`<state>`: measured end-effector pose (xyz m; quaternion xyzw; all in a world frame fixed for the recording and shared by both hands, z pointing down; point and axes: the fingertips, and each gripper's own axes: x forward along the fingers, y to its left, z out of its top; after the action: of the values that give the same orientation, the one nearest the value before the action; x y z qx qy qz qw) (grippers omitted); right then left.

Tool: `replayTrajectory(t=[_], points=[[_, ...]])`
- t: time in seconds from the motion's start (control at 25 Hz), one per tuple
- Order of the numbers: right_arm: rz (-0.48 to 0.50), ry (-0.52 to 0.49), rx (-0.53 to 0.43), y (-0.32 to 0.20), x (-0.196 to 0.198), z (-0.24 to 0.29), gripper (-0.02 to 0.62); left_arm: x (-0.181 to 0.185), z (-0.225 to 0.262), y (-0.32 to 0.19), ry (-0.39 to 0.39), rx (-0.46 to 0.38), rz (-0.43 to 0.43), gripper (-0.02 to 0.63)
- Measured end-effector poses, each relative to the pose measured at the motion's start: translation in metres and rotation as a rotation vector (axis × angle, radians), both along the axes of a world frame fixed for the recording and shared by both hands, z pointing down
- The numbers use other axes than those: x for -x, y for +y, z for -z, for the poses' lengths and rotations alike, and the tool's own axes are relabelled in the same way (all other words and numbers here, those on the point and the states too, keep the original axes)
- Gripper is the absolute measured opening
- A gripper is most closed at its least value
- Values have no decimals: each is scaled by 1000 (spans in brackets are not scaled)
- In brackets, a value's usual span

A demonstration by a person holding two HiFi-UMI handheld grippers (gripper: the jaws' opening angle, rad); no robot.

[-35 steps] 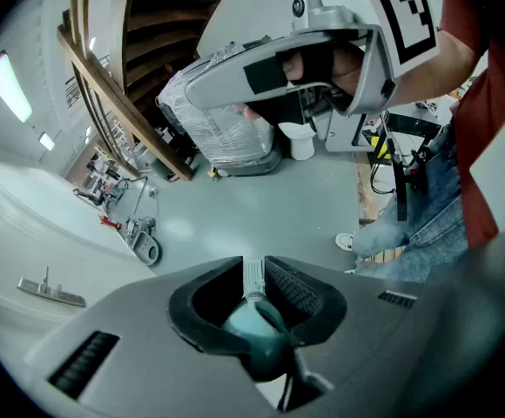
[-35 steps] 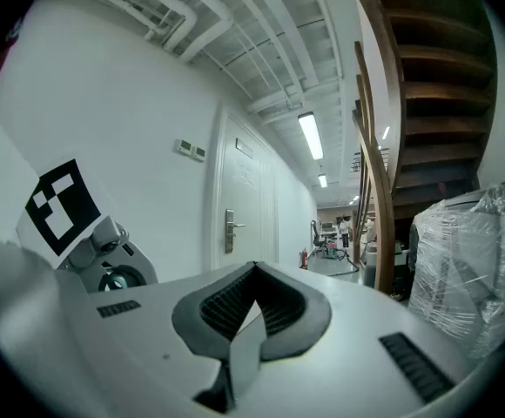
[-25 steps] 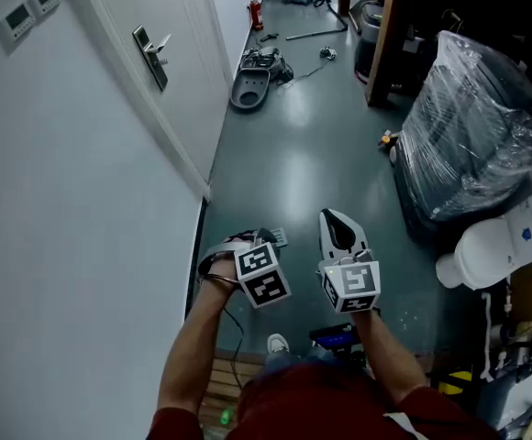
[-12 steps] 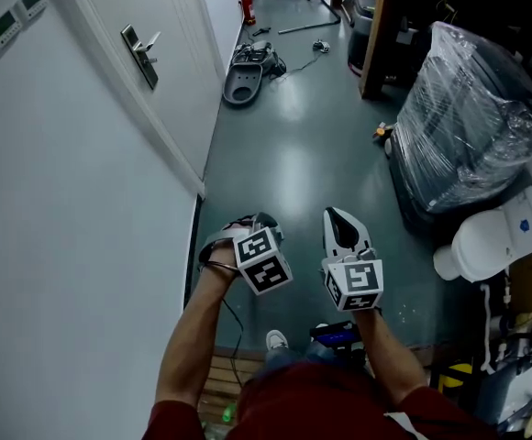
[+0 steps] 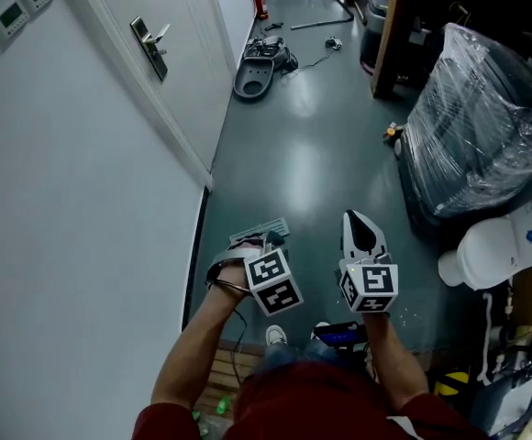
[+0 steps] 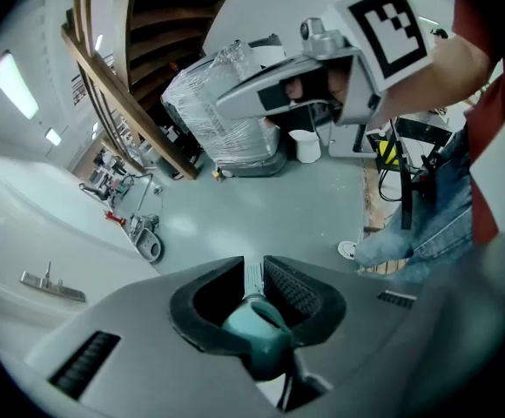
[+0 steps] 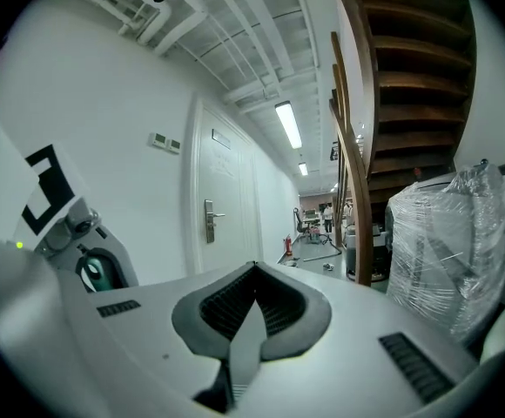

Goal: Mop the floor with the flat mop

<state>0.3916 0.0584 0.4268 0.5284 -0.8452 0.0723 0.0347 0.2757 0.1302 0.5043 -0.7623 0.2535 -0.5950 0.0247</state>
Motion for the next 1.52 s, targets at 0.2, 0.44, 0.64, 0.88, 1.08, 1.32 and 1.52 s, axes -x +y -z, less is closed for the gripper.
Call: replayTrajectory(t=[0.2, 0.44, 0.64, 0.88, 1.08, 1.32, 1.52], points=[[104, 2, 25, 7, 28, -21, 17, 12, -12, 37, 19, -45, 83, 84], [265, 39, 50, 35, 84, -58, 18, 23, -35, 85, 35, -89, 128, 84], [322, 58, 52, 55, 107, -58, 17, 23, -41, 113, 29, -119, 110, 84], [304, 58, 14, 56, 117, -67, 17, 40, -30, 92, 57, -110, 116, 84], [216, 44, -39, 69, 128, -93, 17, 65, -35, 107, 69, -114, 90, 84], [165, 65, -40, 130, 155, -103, 17, 84, -68, 191, 42, -159, -12, 85], [175, 103, -53, 168, 196, -109, 17, 106, -83, 233, 61, -205, -39, 86]])
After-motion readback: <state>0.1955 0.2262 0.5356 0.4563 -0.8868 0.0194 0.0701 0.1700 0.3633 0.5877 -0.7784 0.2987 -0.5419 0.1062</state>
